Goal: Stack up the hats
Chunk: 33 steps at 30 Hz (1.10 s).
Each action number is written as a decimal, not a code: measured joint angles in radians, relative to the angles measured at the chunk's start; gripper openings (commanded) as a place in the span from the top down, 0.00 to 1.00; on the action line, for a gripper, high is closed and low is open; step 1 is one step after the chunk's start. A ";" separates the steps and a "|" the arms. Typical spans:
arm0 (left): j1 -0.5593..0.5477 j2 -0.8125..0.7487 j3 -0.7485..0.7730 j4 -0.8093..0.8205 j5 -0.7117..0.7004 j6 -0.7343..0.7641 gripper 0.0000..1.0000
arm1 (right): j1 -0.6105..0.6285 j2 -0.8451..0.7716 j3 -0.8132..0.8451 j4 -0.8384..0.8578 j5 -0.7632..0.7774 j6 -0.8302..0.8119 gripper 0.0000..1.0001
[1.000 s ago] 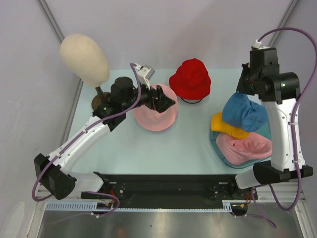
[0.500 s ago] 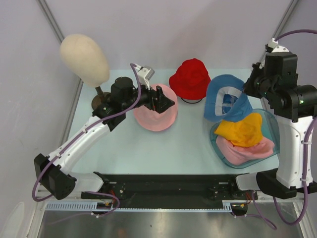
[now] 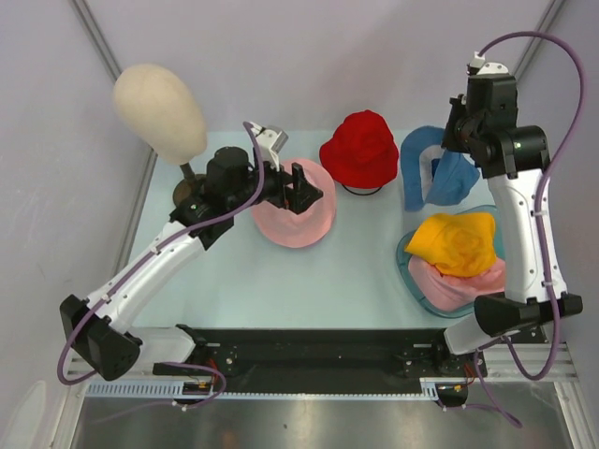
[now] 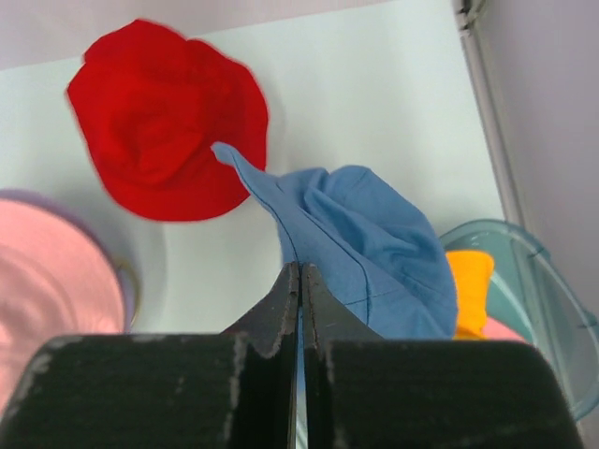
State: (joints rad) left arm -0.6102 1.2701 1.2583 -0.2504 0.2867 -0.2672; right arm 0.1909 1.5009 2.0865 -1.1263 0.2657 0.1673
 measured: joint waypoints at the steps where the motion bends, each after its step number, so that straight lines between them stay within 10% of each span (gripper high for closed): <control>1: 0.000 -0.004 0.000 -0.001 -0.006 0.000 0.00 | -0.006 0.012 -0.002 0.016 0.007 -0.008 1.00; 21: 0.073 -0.124 -0.070 -0.051 -0.053 0.006 0.00 | 0.087 0.566 0.414 0.337 0.172 -0.090 1.00; 33: 0.094 -0.198 -0.141 -0.059 -0.082 -0.005 0.00 | 0.323 0.553 0.185 0.602 0.166 -0.239 1.00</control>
State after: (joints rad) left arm -0.5159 1.0721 1.1172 -0.3096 0.2043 -0.2722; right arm 0.5140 2.0537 2.2719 -0.5247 0.4316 -0.0715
